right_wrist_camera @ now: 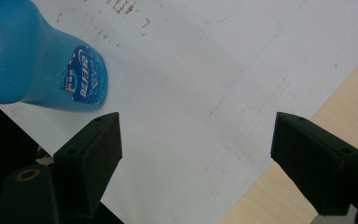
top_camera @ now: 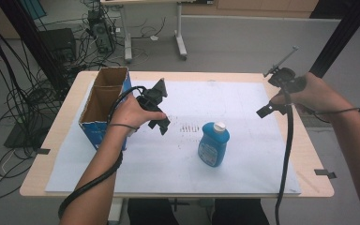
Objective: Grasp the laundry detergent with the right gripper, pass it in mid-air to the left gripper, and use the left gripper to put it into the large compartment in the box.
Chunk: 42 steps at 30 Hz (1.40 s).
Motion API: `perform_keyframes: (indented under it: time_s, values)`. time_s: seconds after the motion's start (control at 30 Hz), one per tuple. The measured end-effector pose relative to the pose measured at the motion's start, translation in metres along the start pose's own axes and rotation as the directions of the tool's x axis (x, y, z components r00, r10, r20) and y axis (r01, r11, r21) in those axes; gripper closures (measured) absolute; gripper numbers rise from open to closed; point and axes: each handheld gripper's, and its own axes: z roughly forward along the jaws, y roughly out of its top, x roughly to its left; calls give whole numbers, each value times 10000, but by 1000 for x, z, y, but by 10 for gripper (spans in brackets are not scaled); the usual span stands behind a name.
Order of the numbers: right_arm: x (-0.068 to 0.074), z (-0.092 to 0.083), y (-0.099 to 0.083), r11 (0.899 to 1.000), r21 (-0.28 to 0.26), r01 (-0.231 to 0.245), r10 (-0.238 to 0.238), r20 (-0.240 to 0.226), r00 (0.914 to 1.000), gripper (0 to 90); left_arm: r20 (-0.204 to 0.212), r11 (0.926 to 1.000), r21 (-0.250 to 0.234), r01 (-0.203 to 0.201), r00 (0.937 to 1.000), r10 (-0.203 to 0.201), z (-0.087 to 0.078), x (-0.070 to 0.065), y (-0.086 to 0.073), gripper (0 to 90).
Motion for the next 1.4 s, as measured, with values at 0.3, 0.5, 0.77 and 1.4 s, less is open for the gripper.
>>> perform_keyframes:
  time_s: [0.3, 0.5, 0.77, 1.4]
  values:
    - [-3, 8, -13, 10000, -46, 20, -20, 39, 10000, 156, 169, 9999, -112, -98, 9998, 100, 1, -5, 0, 101]
    - [-5, 15, -24, 9998, -157, -97, 99, 105, 9999, 156, 174, 9995, -174, -264, 9995, 267, -1, -9, 0, 101]
    - [-2, 18, -32, 9982, -602, -73, 78, 74, 9999, 157, 173, 9995, -202, -246, 9995, 249, -1, -9, 1, 101]
    - [0, 40, -54, 9926, -1214, -35, 14, -174, 9998, 147, 305, 9991, -351, -216, 9993, 227, 2, -8, -1, 101]
